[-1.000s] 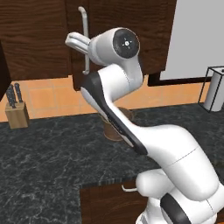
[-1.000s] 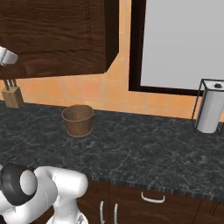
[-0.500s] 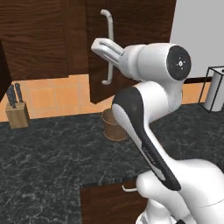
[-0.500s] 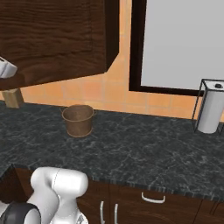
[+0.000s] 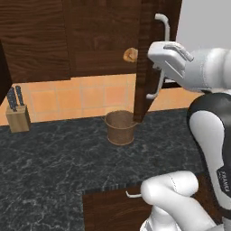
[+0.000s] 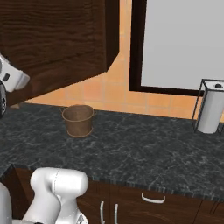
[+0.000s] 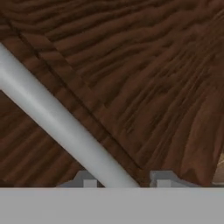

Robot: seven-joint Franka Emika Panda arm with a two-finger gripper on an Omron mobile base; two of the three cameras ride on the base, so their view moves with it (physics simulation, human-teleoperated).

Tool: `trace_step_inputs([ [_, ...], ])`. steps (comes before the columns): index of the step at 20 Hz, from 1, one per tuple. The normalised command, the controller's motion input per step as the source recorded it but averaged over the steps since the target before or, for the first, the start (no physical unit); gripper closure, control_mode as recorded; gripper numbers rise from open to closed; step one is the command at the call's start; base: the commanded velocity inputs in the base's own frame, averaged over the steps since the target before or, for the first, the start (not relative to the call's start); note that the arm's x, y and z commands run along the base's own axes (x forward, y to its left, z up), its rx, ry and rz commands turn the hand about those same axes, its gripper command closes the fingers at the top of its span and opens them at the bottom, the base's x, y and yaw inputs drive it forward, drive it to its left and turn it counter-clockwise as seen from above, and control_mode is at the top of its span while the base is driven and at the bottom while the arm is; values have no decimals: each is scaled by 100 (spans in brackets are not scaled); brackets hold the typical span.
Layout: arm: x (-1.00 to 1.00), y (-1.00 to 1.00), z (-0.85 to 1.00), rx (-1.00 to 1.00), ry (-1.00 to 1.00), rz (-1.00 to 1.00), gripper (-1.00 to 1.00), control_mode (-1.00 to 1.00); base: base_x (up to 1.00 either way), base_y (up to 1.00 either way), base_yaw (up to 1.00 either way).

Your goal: Open the cabinet, pick up the bread from the cabinet and place it in the basket. Then move the basket to the dining counter.

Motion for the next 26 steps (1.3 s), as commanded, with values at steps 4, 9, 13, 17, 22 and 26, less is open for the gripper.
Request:
trace_step_inputs([
  [4, -58, -37, -37, 8, 0, 1, -100, -100, 0, 0, 0],
  [9, -100, -20, 0, 12, 5, -8, -100, -100, 0, 0, 0],
  [13, -53, 7, 0, 1, 24, -11, -100, -100, 0, 0, 0],
  [17, -2, -3, -13, -3, 29, -4, -100, -100, 0, 0, 0],
  [22, -69, 40, -23, -4, -1, 0, -100, -100, 0, 0, 0],
  [26, -7, 100, -44, 0, 8, -16, -100, -100, 0, 0, 0],
])
